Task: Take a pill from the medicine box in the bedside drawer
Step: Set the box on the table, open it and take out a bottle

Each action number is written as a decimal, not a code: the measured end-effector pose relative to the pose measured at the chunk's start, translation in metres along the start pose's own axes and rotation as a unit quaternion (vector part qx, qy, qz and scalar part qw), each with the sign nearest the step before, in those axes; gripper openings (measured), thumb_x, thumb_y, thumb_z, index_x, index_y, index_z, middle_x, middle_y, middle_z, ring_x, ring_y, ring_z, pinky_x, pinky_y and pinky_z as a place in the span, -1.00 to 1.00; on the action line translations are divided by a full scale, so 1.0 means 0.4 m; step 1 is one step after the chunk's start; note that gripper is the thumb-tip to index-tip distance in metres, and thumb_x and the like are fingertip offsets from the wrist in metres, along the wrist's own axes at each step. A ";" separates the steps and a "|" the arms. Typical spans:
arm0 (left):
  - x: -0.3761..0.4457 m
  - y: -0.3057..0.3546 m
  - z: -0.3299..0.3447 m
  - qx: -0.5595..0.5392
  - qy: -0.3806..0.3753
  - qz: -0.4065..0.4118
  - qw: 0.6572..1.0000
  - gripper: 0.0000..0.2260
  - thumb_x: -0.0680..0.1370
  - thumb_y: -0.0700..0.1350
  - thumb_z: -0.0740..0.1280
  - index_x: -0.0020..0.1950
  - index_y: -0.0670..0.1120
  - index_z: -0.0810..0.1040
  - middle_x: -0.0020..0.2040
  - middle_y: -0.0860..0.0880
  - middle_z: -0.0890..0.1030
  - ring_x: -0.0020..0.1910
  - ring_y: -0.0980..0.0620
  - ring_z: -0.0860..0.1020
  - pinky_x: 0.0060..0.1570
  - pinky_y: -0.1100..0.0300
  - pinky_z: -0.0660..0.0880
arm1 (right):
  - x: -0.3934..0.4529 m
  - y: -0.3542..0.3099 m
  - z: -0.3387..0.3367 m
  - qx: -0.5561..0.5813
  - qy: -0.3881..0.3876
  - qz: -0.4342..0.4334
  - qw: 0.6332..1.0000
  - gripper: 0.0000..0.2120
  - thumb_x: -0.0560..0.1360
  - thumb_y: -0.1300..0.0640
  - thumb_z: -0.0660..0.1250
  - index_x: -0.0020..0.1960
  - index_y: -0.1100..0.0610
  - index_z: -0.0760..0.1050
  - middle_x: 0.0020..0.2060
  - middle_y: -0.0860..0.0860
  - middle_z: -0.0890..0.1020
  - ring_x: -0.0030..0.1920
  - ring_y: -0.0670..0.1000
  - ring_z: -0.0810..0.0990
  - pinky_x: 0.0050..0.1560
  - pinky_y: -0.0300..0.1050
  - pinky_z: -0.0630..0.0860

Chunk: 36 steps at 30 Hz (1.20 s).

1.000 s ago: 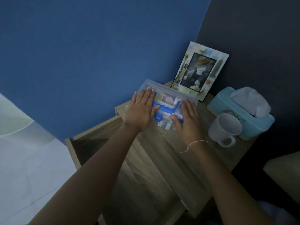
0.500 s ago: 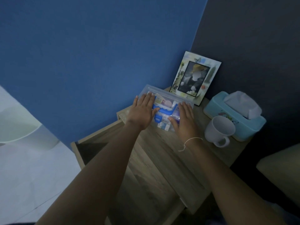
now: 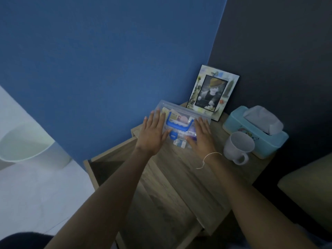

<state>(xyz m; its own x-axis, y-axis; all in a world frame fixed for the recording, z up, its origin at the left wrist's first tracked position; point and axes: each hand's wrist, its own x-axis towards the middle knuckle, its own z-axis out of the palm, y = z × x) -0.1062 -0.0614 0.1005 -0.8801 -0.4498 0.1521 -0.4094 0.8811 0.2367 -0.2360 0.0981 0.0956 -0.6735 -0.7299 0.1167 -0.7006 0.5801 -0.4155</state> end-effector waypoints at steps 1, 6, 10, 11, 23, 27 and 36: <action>-0.026 0.003 0.000 -0.020 0.006 -0.008 1.000 -0.42 0.63 0.15 -0.02 0.56 -0.09 -0.08 0.59 -0.11 -0.09 0.57 -0.09 -0.12 0.51 0.00 -0.18 | -0.004 0.002 -0.006 -0.003 -0.012 -0.004 1.000 -0.25 0.55 -0.04 0.28 0.55 0.17 -0.05 0.56 0.12 -0.06 0.55 0.14 -0.19 0.53 0.06 -0.16; -0.092 -0.001 -0.003 -0.080 0.020 -0.045 0.996 -0.51 0.63 0.07 0.09 0.52 -0.09 0.18 0.53 -0.14 0.23 0.52 -0.13 0.17 0.50 -0.07 0.11 | -0.023 0.005 -0.017 0.015 -0.013 0.000 1.000 -0.17 0.50 0.00 0.37 0.55 0.14 -0.06 0.56 0.12 -0.07 0.55 0.15 -0.21 0.50 0.04 -0.18; -0.083 0.016 0.002 -0.116 0.004 -0.061 0.991 -0.61 0.62 -0.01 0.14 0.41 -0.13 0.38 0.39 -0.15 0.44 0.35 -0.14 0.39 0.35 -0.03 0.34 | -0.025 0.023 -0.026 0.015 -0.017 0.002 1.000 -0.31 0.55 0.04 0.30 0.55 0.15 0.03 0.57 0.07 0.01 0.55 0.03 -0.12 0.46 -0.15 -0.16; -0.079 0.023 0.005 -0.123 -0.004 -0.059 0.991 -0.62 0.62 -0.01 0.14 0.39 -0.13 0.40 0.36 -0.16 0.46 0.32 -0.15 0.42 0.31 -0.03 0.38 | -0.026 0.022 -0.027 0.014 -0.018 0.002 1.000 -0.32 0.56 0.05 0.29 0.55 0.14 0.04 0.57 0.06 0.01 0.55 0.01 -0.12 0.45 -0.16 -0.17; -0.028 0.088 0.044 -0.546 -0.056 -0.319 0.772 -0.54 0.57 0.19 0.19 0.16 -0.18 0.54 0.13 -0.14 0.60 0.08 -0.08 0.55 0.13 0.03 0.49 | -0.027 0.003 -0.021 -0.002 -0.015 0.020 1.000 -0.33 0.54 0.10 0.30 0.54 0.14 0.06 0.56 0.07 0.03 0.56 0.05 -0.10 0.50 -0.06 -0.07; -0.013 0.094 0.045 -0.605 -0.072 -0.336 0.718 -0.62 0.55 0.13 0.28 0.12 -0.18 0.54 0.09 -0.14 0.63 0.08 -0.07 0.59 0.20 -0.01 0.52 | -0.025 0.010 -0.018 0.000 -0.007 0.012 1.000 -0.30 0.50 0.13 0.36 0.54 0.13 0.09 0.56 0.07 0.06 0.56 0.06 -0.08 0.49 -0.05 -0.05; -0.001 0.095 0.037 -0.591 -0.067 -0.325 0.735 -0.80 0.56 0.03 0.26 -0.23 -0.01 0.49 -0.14 -0.06 0.60 -0.11 -0.02 0.58 0.03 0.01 0.54 | -0.031 0.005 -0.023 0.019 -0.008 0.014 1.000 -0.32 0.51 0.18 0.35 0.53 0.10 0.11 0.56 0.05 0.06 0.56 0.05 -0.08 0.50 -0.06 -0.06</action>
<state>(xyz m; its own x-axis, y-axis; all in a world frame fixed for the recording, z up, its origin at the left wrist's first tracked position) -0.1251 -0.0254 0.0952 -0.6388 -0.6312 -0.4399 -0.3294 -0.2923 0.8978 -0.2312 0.1116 0.1018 -0.6886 -0.7195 0.0899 -0.6719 0.5865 -0.4522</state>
